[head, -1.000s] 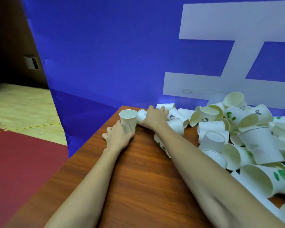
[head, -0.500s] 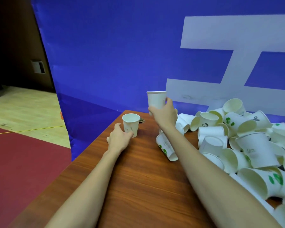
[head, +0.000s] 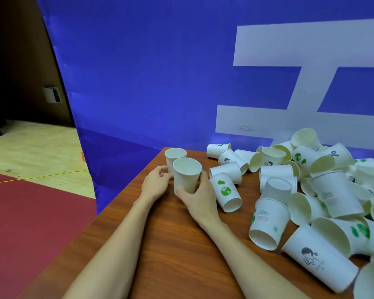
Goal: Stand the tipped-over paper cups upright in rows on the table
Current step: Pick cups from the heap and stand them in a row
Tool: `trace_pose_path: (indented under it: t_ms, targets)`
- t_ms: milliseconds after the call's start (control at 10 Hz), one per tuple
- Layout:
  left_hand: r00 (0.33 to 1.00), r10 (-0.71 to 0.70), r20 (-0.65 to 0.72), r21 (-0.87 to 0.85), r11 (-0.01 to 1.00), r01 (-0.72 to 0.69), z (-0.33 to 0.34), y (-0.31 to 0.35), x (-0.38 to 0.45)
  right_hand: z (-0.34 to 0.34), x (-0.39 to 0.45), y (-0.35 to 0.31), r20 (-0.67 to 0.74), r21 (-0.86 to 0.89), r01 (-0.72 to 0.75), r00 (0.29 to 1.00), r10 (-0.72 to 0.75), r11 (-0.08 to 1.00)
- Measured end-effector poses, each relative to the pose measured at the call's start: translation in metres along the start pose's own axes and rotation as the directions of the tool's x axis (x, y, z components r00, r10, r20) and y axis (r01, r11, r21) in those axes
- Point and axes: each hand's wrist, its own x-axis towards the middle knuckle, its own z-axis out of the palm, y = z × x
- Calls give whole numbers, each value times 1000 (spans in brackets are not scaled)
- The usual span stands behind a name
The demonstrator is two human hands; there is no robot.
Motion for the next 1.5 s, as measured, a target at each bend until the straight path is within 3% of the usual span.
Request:
trace_pose_path:
  t_ms: [300, 400, 500, 600, 700, 900, 1000, 1100, 1200, 1300, 1400, 1500]
  targets:
    - [999, 31, 18, 164, 986, -33, 0, 4, 0, -12, -14, -10, 130, -64, -82, 987, 90, 995]
    - [999, 33, -23, 93, 995, -31, 1, 4, 1, -8, -10, -19, 160, -149, -88, 981, 112, 985]
    - [984, -111, -141, -276, 959, 69, -4, 2, 4, 1, -4, -28, 141, -218, -94, 982, 127, 971]
    - [971, -152, -184, -372, 925, 74, -7, -1, 7, 15, -3, -29, 91, -280, -67, 991, 96, 958]
    - [980, -96, -172, -275, 960, 46, -2, -3, 7, 24, 0, -28, 67, -323, -54, 995, 79, 945]
    - [974, -88, -207, -280, 960, 27, -1, -5, 7, 20, 0, -28, 78, -312, -56, 993, 84, 948]
    - [951, -116, -287, -342, 940, 12, -2, -4, 6, 9, -3, -34, 78, -194, -85, 992, 102, 977]
    - [911, -104, -399, -343, 938, -43, -6, -1, 3, -9, 3, -45, -22, -273, -4, 1000, -2, 962]
    - [907, -88, -413, -343, 937, -65, -8, 1, -3, -39, 21, -51, -159, -431, -5, 985, -71, 902]
    - [924, -90, -371, -337, 940, -44, -6, 2, -8, -70, 39, -43, -244, -582, -124, 969, -27, 803]
    - [940, -85, -331, -319, 948, -26, -4, 5, -10, -86, 47, -25, -215, -688, -203, 974, 72, 696]
    - [942, -82, -327, -318, 948, -28, -4, 5, -10, -89, 49, -15, -175, -708, -177, 982, 73, 684]
